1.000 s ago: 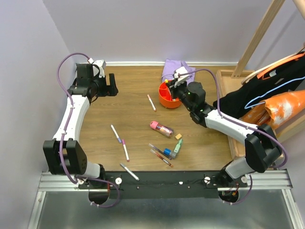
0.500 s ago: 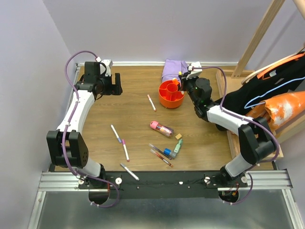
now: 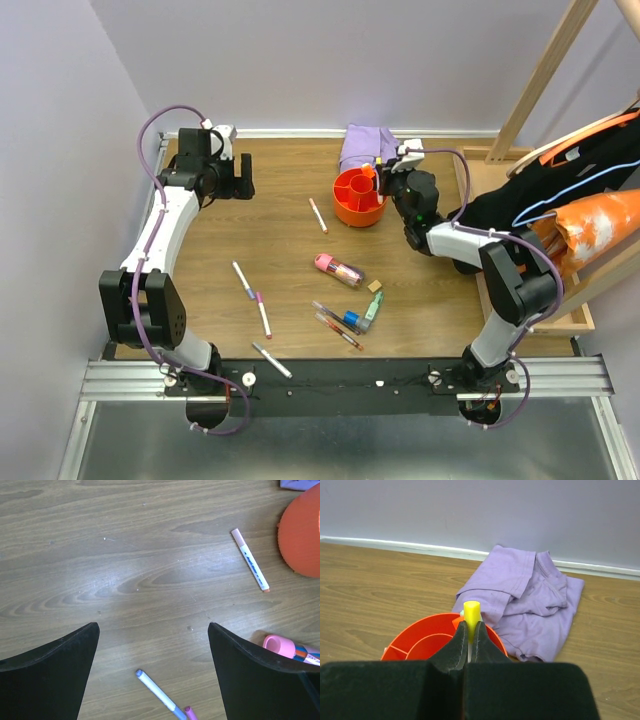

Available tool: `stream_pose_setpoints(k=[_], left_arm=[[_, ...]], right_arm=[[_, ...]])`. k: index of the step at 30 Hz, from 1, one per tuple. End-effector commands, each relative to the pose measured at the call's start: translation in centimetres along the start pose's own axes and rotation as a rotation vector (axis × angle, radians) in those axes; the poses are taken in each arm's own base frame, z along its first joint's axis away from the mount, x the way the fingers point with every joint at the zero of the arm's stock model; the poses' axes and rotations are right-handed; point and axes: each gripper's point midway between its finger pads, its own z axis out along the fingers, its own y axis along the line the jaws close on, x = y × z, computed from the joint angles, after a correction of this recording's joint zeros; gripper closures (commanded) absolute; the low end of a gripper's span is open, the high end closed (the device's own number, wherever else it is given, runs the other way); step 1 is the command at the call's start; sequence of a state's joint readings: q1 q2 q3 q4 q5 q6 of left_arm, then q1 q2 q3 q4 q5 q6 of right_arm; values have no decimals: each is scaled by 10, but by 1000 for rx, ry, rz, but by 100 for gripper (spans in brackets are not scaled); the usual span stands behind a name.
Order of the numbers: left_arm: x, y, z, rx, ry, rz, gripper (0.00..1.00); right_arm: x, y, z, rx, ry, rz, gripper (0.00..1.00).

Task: Sort the stationery into containers
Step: Place the pen in the storage box.

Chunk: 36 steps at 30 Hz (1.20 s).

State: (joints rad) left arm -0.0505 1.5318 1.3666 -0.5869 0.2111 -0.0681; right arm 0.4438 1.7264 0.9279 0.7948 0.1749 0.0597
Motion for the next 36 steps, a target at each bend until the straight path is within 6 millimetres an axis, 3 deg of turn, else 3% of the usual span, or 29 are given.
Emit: stream_pose_setpoints(k=[1, 6, 8, 10, 11, 14, 18, 20, 21, 23, 26, 31, 36], left_arm=[[10, -3, 0, -12, 34, 28, 1], [4, -20, 7, 13, 25, 0, 1], [3, -26, 14, 9, 29, -21, 1], [5, -45, 23, 27, 44, -39, 1], [3, -53, 25, 39, 41, -45, 1], [2, -78, 38, 71, 56, -82, 1], [-3, -98, 54, 76, 63, -104, 3], [-4, -107, 66, 60, 68, -130, 5], [-5, -109, 70, 55, 67, -139, 5], [-5, -115, 85, 52, 74, -145, 12], [2, -128, 104, 64, 98, -149, 29], [25, -137, 131, 38, 169, -149, 31], [40, -133, 147, -4, 214, -144, 32]], right_arm=[[4, 0, 0, -9, -42, 53, 99], [6, 2, -4, -24, -23, 50, 96], [8, 1, -8, -22, -10, 43, 81], [6, 1, -12, -22, 3, 41, 72], [5, 1, -13, -24, 7, 42, 62], [-7, 1, -19, -22, 4, 43, 54], [-32, -1, -26, -4, 6, 53, 53], [-59, -2, -31, -2, -26, 63, 53], [-61, -3, -35, 3, -4, 61, 53], [-85, -3, -45, 1, -35, 57, 53], [-90, -6, -57, 6, -12, 31, 53], [-102, -12, -81, 17, 10, 24, 53], [-106, -10, -95, -3, 37, 22, 53]])
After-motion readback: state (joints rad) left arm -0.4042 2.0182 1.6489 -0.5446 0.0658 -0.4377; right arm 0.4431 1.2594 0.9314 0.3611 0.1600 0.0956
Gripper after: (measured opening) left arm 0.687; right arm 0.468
